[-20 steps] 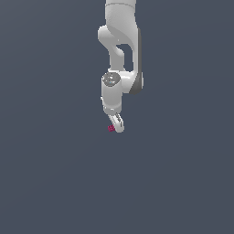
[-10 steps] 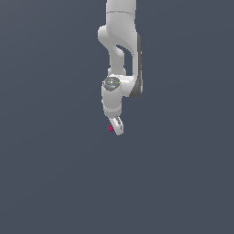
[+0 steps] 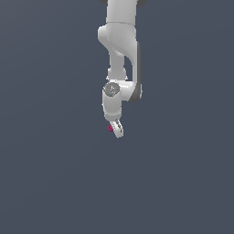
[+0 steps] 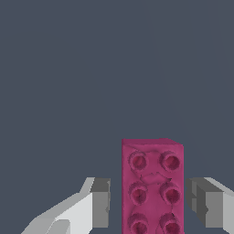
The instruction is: Pick up the object and move it to a goal position.
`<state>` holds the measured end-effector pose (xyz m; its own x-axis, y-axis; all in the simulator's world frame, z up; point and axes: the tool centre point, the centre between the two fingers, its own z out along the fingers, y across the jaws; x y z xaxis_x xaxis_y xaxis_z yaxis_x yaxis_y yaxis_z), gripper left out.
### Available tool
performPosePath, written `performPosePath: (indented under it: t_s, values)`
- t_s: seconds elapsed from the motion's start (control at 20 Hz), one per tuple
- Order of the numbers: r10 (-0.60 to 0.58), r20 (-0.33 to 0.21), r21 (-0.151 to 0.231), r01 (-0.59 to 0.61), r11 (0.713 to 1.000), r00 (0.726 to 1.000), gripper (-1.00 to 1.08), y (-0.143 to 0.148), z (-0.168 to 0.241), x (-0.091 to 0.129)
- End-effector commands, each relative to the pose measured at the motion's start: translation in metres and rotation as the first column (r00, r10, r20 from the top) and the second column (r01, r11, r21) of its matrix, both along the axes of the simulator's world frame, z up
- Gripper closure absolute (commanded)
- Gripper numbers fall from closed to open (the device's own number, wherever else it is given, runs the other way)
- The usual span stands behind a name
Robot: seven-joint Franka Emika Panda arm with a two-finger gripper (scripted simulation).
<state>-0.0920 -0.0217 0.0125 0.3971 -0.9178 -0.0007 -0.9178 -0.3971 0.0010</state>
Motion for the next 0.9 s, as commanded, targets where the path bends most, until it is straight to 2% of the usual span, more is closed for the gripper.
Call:
performPosePath:
  t_s: [0.0,0.55,0.85]
  values:
    - [0.000,0.001,0.000,0.000,1.000,1.000,1.08,0.000,-0.001,0.000]
    - [0.000,0.002,0.000,0.000,1.000,1.000,1.08,0.000,0.001,0.001]
    - [0.000,0.001,0.001,0.000,1.000,1.000,1.08,-0.007,0.015,-0.001]
